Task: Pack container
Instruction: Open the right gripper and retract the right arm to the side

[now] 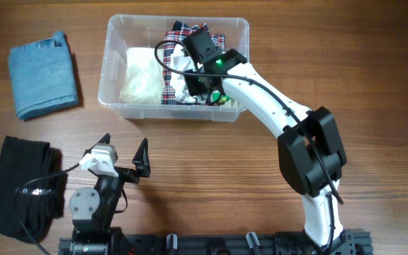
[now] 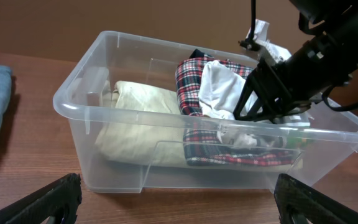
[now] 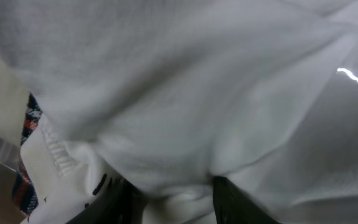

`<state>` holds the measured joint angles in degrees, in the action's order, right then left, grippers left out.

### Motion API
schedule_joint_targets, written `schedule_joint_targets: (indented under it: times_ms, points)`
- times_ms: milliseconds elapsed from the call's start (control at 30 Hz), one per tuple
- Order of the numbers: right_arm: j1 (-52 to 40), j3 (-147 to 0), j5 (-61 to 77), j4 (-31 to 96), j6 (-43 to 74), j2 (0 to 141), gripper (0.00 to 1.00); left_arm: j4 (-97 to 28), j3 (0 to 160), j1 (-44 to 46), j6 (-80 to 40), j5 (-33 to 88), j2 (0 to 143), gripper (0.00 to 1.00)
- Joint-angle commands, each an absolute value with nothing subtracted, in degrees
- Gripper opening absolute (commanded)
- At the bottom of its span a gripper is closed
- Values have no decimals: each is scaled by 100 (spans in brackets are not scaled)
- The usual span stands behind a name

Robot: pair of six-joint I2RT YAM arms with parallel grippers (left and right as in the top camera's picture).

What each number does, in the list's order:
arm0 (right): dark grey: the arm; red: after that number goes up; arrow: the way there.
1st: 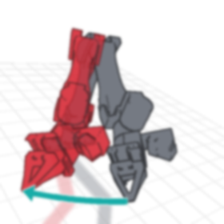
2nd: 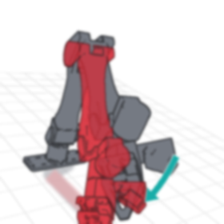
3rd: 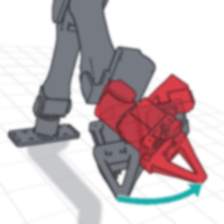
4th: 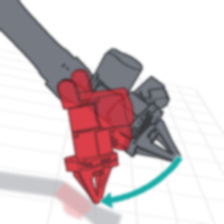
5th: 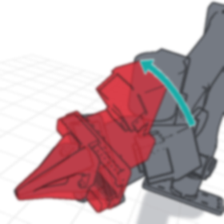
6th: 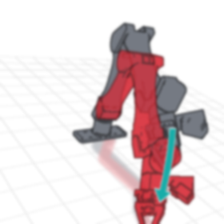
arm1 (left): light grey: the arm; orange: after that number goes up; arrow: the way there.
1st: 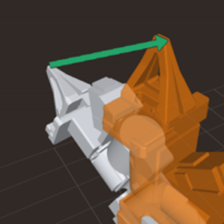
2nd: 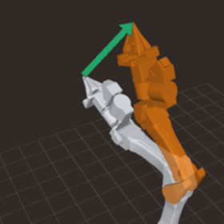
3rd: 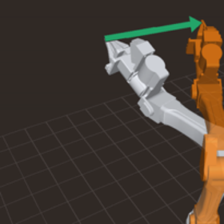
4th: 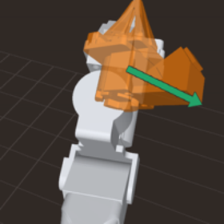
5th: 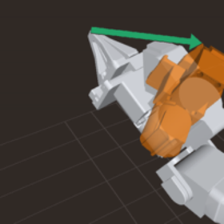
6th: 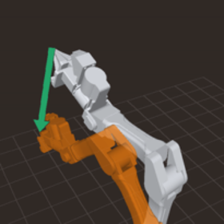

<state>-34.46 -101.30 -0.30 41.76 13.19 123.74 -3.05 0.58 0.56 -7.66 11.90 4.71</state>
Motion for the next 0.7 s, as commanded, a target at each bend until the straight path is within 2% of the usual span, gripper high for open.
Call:
schedule_joint_targets:
  times_ms: [0, 133, 233, 300, 400, 467, 500, 533, 667]
  points:
    - [-3454, -10095, 5, 4200, 1385, 12608, 44, -327, 34, 14, -816, 1260, 458, 100]
    - [-3450, -10462, -99, 4195, 1350, 12049, 49, -327, 34, 14, -816, 1258, 458, 100]
    - [-3435, -10510, -814, 4134, 1352, 11395, 55, -327, 34, 14, -816, 1258, 458, 100]
    - [-3330, -10508, -1238, 4171, 1354, 11026, 55, -327, 34, 14, -816, 1258, 458, 100]
    - [-2838, -10508, -1352, 4368, 1420, 10556, 55, -327, 34, 14, -816, 1258, 458, 100]
    - [-2303, -10508, -1352, 4574, 1514, 10296, 59, -327, 34, 14, -816, 1258, 458, 100]
    - [-1929, -10508, -1352, 4735, 1514, 10186, 72, -325, 34, 14, -816, 1258, 458, 100]
    - [-1562, -10508, -1354, 4893, 1500, 10130, 100, -327, 34, 14, -819, 1258, 458, 100]
    - [-440, -10460, -1352, 5441, 1503, 10167, 100, -327, 34, 14, -816, 1258, 458, 100]
